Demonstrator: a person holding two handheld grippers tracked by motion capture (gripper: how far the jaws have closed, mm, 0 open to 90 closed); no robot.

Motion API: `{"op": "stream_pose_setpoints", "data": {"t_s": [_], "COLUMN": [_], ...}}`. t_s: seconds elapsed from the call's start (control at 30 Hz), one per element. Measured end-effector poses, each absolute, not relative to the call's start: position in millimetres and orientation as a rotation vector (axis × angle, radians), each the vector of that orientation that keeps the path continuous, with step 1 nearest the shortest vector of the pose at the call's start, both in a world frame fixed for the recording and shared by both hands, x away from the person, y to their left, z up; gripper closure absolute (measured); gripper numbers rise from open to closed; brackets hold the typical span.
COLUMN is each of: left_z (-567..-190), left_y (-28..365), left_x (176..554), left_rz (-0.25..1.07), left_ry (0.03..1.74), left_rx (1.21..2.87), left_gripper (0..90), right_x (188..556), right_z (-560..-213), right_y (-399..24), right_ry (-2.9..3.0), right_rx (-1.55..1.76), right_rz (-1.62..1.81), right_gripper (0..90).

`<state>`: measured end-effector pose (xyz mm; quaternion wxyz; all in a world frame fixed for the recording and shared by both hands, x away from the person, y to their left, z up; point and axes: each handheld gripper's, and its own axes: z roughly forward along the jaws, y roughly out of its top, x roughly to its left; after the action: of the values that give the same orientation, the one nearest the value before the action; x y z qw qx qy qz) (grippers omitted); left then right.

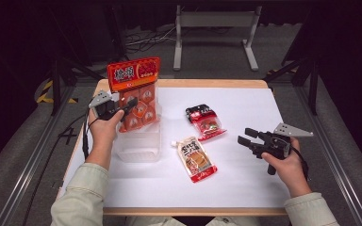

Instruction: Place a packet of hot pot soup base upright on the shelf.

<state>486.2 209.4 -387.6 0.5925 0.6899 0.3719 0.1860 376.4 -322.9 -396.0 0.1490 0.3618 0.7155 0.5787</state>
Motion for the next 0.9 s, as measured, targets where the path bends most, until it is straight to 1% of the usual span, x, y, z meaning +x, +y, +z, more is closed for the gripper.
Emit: {"op": "stream_pose_setpoints", "data": {"t_s": [0.13, 0.17, 0.23, 0.57, 0.77, 0.8, 0.9], "left_z": [-381, -381, -376, -382, -394, -398, -398], "left_y": [207, 207, 210, 218, 224, 227, 225], "left_x": [484, 484, 481, 472, 470, 468, 466], "left_rz": [0.358, 0.358, 0.358, 0.292, 0.296, 0.285, 0.307], "left_ry": [0.920, 0.920, 0.924, 0.916, 0.950, 0.928, 0.899], "left_rx": [1.703, 1.703, 1.784, 1.814, 1.804, 1.786, 1.809], "left_gripper": [69.7, 68.4, 68.5, 70.4, 70.5, 70.5, 70.5], "right_x": [376, 376, 375, 373, 373, 372, 373], "right_z": [-397, -397, -396, -396, -396, -396, -396], "right_y": [-323, -323, -323, -323, -322, -321, -321], "right_ry": [2.059, 2.059, 2.055, 2.056, 2.062, 2.066, 2.064], "right_rx": [1.041, 1.041, 1.039, 1.038, 1.029, 1.027, 1.029], "right_rz": [1.660, 1.660, 1.668, 1.669, 1.670, 1.671, 1.675], "right_gripper": [44.1, 44.1, 43.9, 43.6, 43.4, 43.2, 43.2]}}
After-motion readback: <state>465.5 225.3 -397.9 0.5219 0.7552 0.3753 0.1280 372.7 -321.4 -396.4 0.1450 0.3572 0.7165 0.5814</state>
